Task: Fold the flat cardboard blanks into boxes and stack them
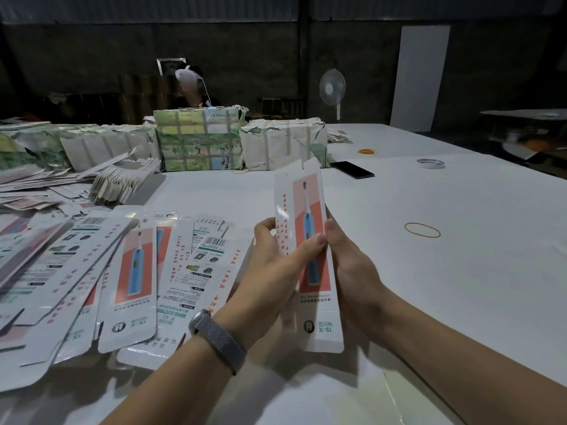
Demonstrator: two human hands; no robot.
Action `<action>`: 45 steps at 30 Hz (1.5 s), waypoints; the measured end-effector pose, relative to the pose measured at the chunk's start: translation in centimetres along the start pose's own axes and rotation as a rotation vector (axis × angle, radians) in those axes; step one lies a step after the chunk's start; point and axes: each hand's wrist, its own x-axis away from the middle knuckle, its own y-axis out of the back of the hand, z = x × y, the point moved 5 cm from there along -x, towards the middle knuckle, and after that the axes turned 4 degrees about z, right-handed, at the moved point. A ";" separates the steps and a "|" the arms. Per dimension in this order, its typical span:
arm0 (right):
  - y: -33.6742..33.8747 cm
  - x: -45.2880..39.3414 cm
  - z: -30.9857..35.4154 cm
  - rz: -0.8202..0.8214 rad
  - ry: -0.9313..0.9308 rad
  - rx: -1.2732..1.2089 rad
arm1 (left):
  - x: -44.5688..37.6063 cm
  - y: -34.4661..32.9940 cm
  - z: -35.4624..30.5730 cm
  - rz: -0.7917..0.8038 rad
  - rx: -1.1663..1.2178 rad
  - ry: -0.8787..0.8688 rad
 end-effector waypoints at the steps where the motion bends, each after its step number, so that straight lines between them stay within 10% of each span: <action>1: 0.0 -0.1 0.0 0.001 0.018 0.004 | 0.0 -0.2 0.3 0.002 0.000 -0.007; 16: 1.0 -0.7 2.9 -0.046 0.165 0.348 | -0.4 1.1 -1.2 -0.145 -0.298 -0.161; 34: 0.1 0.0 2.5 0.051 0.060 0.126 | 0.3 2.1 -4.4 -0.151 -0.150 -0.331; 45: 0.7 0.4 4.9 -0.080 0.250 0.156 | 1.1 -0.2 -4.7 -0.107 -0.446 -0.471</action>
